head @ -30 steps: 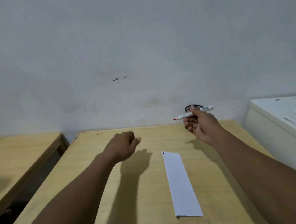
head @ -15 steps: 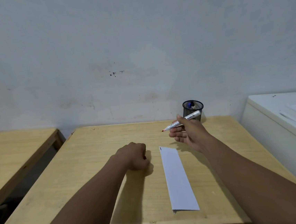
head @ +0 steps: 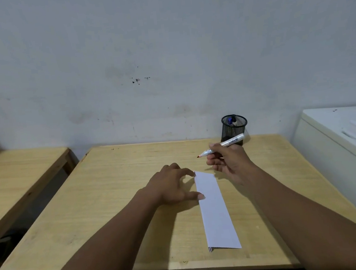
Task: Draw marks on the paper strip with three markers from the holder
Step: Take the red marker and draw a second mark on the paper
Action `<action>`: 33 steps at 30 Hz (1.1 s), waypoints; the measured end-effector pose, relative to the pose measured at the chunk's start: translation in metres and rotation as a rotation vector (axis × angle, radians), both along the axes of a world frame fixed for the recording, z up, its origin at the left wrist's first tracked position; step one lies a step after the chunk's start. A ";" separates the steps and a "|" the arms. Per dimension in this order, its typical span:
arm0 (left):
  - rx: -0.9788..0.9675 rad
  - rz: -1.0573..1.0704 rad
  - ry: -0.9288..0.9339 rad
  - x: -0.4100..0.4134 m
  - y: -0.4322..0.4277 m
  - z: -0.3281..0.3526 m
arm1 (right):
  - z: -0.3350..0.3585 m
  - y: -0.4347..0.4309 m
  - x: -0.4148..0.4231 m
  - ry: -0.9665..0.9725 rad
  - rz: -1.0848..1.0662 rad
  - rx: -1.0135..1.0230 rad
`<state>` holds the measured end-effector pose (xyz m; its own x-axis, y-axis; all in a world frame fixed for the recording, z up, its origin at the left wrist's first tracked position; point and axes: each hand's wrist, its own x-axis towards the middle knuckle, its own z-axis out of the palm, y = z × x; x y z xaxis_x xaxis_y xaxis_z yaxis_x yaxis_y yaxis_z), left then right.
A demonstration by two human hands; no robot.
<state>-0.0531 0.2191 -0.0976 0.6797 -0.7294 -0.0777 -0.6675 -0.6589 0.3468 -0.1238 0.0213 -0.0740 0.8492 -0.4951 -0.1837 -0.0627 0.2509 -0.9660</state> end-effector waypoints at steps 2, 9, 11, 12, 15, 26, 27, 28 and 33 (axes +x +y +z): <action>0.024 0.000 -0.002 0.002 -0.001 0.004 | -0.008 0.008 0.001 0.005 -0.006 0.016; 0.124 -0.023 -0.015 0.003 0.000 0.005 | -0.031 0.024 0.007 0.027 -0.091 0.061; 0.111 -0.019 -0.009 0.004 0.001 0.001 | -0.034 0.026 0.009 0.029 -0.085 0.036; 0.101 -0.018 -0.008 0.004 0.001 0.000 | -0.035 0.026 0.009 0.033 -0.082 0.016; 0.079 -0.023 -0.018 0.003 0.004 -0.004 | -0.037 0.024 0.010 0.060 -0.060 -0.110; 0.054 -0.050 0.019 0.004 0.009 -0.012 | -0.043 0.024 0.021 0.116 0.030 -0.431; 0.058 -0.053 0.024 0.005 0.008 -0.012 | -0.045 0.024 0.021 0.118 0.030 -0.448; 0.059 -0.053 0.030 0.006 0.008 -0.012 | -0.046 0.024 0.022 0.119 0.031 -0.466; 0.057 -0.058 0.041 0.008 0.006 -0.012 | -0.051 0.024 0.022 0.122 0.036 -0.554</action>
